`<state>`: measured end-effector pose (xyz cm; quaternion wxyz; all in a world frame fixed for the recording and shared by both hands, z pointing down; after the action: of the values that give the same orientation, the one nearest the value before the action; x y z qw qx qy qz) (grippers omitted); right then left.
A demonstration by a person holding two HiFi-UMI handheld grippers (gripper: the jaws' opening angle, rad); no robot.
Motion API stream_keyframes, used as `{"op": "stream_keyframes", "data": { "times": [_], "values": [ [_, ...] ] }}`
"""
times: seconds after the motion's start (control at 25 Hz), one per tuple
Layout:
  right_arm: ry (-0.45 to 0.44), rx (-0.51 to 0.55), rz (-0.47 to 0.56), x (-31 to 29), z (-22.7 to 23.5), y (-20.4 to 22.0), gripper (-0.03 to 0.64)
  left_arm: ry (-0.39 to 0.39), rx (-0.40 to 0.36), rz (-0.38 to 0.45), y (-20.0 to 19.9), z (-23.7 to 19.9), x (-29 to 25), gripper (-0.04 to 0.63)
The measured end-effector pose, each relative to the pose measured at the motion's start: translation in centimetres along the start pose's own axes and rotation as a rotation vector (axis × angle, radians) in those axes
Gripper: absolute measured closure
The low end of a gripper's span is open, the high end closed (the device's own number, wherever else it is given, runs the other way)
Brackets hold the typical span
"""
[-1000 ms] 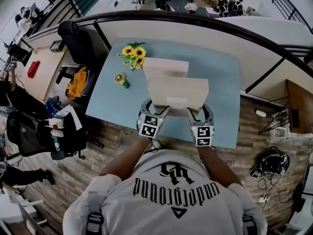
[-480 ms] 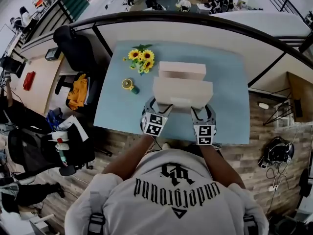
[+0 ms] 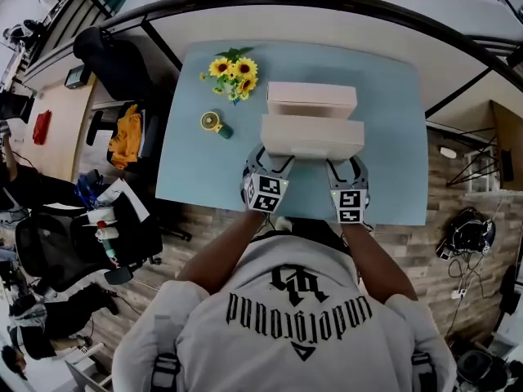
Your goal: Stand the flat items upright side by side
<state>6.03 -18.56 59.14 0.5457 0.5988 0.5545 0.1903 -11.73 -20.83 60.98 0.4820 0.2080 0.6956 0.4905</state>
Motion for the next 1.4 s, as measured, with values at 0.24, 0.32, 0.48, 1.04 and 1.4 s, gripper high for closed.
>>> {"op": "stream_keyframes", "data": {
  "times": [0.24, 0.32, 0.48, 1.04, 1.4],
  "values": [
    [-0.036, 0.001, -0.036, -3.1, 0.8, 1.9, 0.341, -0.026, 0.007, -0.028, 1.0, -0.6, -2.5, 0.239],
    [-0.046, -0.001, -0.038, -4.0, 1.1, 2.3, 0.341, -0.034, 0.011, -0.032, 1.2, -0.9, -3.3, 0.239],
    [-0.066, 0.000, -0.047, -5.4, 1.4, 2.8, 0.341, -0.049, 0.017, -0.036, 1.4, -1.4, -4.5, 0.238],
    [-0.118, 0.019, -0.056, -7.3, 1.3, 3.8, 0.353, -0.082, 0.014, -0.033, 2.5, -2.6, -6.2, 0.232],
    [-0.122, 0.000, -0.058, -7.5, 1.7, 4.1, 0.344, -0.072, 0.012, -0.014, 2.4, -2.4, -6.5, 0.225]
  ]
}}
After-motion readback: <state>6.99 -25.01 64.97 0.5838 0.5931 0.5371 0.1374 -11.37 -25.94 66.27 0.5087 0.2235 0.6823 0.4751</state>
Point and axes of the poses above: the fingertips, and each gripper's own axes: x backward along the fingers, z to its right, y out of its underside, the point moved 2 cm from there along x, backward along the fingers, and after that the axes turned 10 degrees about x, right-handed, at the moved point
